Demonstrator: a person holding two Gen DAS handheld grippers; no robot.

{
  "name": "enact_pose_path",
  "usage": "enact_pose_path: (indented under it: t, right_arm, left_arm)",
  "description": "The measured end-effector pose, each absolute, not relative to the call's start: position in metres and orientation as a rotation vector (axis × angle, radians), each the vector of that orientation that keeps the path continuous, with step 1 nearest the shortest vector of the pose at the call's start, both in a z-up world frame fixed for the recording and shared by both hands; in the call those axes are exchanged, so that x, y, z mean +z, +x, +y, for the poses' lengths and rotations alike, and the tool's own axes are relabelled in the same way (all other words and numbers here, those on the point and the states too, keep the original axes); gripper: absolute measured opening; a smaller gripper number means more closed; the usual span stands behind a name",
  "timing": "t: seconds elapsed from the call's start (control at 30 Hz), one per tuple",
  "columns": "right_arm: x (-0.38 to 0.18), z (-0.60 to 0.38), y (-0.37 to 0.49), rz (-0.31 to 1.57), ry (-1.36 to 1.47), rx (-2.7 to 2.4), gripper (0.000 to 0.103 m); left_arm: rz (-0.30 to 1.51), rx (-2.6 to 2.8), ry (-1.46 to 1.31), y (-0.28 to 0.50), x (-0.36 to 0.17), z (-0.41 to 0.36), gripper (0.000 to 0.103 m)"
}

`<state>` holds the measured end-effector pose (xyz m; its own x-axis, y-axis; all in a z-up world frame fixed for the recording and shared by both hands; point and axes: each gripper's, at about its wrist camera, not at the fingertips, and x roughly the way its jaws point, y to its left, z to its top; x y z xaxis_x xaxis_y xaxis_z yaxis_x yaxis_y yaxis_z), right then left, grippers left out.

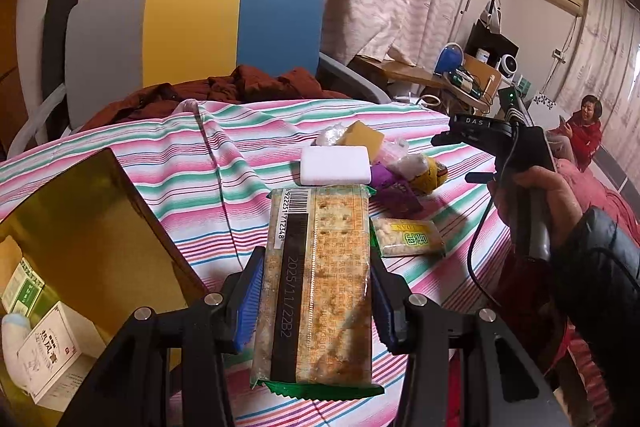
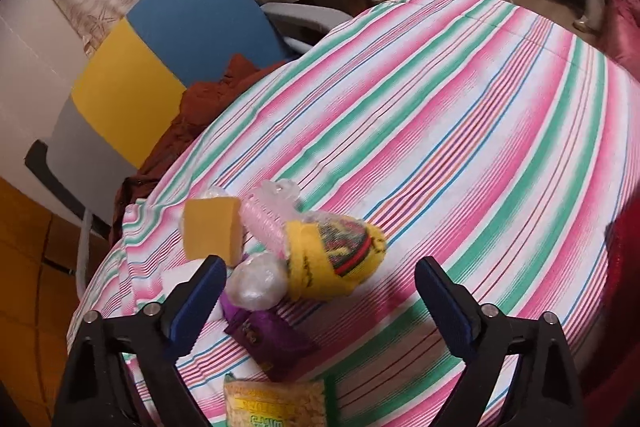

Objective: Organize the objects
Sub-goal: 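Grasp the clear plastic bag with the right gripper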

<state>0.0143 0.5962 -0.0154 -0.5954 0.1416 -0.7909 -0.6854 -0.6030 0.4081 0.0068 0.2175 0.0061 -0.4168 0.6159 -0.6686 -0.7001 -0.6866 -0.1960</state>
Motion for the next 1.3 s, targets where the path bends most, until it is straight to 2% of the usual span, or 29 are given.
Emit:
enact_pose_path:
  t: [0.13,0.23,0.3,0.4,0.5,0.53,0.6,0.67,0.77,1.0,1.23,1.3]
  right_arm:
    - [-0.01,0.597,0.02,0.971,-0.965,2.204,0.085]
    - [-0.006,0.583,0.012,0.989,-0.998,2.328,0.084]
    - [-0.006,0.569,0.0,0.916,-1.055,2.386,0.082]
    - [-0.005,0.556,-0.016,0.843,-1.113,2.449,0.071]
    - [-0.014,0.55,-0.032,0.741,-1.2,2.432,0.071]
    - [-0.021,0.549,-0.038,0.706,-1.246,2.419,0.066]
    - [-0.03,0.544,-0.044,0.606,-1.311,2.37,0.042]
    - [-0.035,0.546,-0.041,0.607,-1.335,2.34,0.032]
    - [-0.03,0.551,-0.026,0.627,-1.281,2.341,0.031]
    - [-0.008,0.557,0.002,0.799,-1.101,2.437,0.031]
    - [0.014,0.517,0.003,0.759,-1.082,2.598,0.031]
    - [0.016,0.511,0.007,0.858,-1.084,2.637,0.031]
  left_arm:
    - [0.141,2.131,-0.945,0.008,0.006,0.216,0.048]
    - [0.137,2.128,-0.949,0.008,0.006,0.215,0.048]
    - [0.138,2.128,-0.949,0.008,0.006,0.215,0.048]
    - [0.137,2.125,-0.955,0.008,0.006,0.213,0.048]
    - [0.135,2.122,-0.969,0.006,0.004,0.213,0.048]
    - [0.136,2.123,-0.971,0.005,0.003,0.213,0.048]
    - [0.136,2.122,-0.983,0.004,0.001,0.214,0.048]
    - [0.13,2.123,-0.988,0.003,0.001,0.213,0.048]
    - [0.122,2.122,-0.99,0.001,0.001,0.212,0.048]
    - [0.106,2.14,-0.961,0.002,0.009,0.205,0.048]
    - [0.081,2.184,-0.955,0.0,0.016,0.187,0.048]
    - [0.071,2.195,-0.954,-0.001,0.018,0.182,0.048]
